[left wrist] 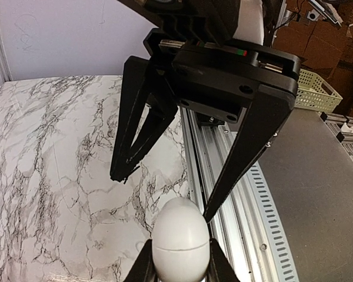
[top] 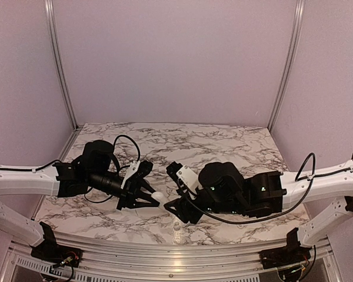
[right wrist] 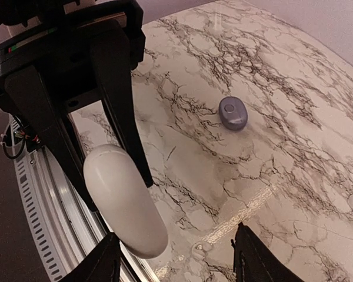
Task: Insert the wireless bluetooth earbuds into the charging case
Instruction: Open the charging case, then pick up the left earbud from the center of the board.
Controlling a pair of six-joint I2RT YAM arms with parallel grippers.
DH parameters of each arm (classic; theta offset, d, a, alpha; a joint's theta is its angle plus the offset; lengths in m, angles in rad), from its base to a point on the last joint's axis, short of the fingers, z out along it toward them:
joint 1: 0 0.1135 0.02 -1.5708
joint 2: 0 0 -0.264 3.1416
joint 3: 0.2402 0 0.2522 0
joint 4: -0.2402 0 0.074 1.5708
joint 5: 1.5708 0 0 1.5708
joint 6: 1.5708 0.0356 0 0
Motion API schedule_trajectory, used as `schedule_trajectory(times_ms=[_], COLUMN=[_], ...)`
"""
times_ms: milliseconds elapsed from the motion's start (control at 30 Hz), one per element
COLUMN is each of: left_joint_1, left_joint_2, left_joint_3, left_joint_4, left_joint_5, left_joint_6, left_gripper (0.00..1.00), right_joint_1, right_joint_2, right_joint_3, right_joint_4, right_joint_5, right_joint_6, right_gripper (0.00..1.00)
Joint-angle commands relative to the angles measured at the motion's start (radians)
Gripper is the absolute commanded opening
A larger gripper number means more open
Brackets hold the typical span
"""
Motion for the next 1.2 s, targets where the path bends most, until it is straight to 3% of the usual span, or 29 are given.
schedule_trajectory(times_ms=[0, 500, 700, 933, 1100, 1167], left_joint_1=[-0.008, -0.010, -0.007, 0.030, 0.081, 0.091], left_joint_2=[-0.002, 0.003, 0.012, -0.012, -0.060, -0.071], left_joint_3=[0.028, 0.035, 0.035, 0.019, -0.026, -0.031], left_joint_4=[-0.016, -0.018, -0.019, -0.031, 0.006, 0.006], left_joint_5=[0.066, 0.043, -0.089, -0.146, -0.169, -0.184], left_joint_6=[0.018, 0.016, -0.007, -0.014, -0.044, -0.048], left_gripper=[0.00, 0.00, 0.00, 0.00, 0.00, 0.00], right_joint_1=[-0.005, -0.006, -0.005, -0.006, -0.005, -0.005], right_joint_2=[-0.015, -0.050, -0.096, -0.151, -0.107, -0.053], right_joint_3=[0.045, 0.043, 0.038, 0.038, 0.010, 0.006], right_joint_4=[-0.060, -0.104, -0.108, -0.239, -0.244, -0.222], right_joint_5=[0.128, 0.146, 0.019, -0.067, -0.176, -0.126], right_joint_6=[0.007, 0.022, 0.053, 0.179, 0.113, 0.088], right_gripper=[0.59, 0.58, 0.58, 0.57, 0.54, 0.51])
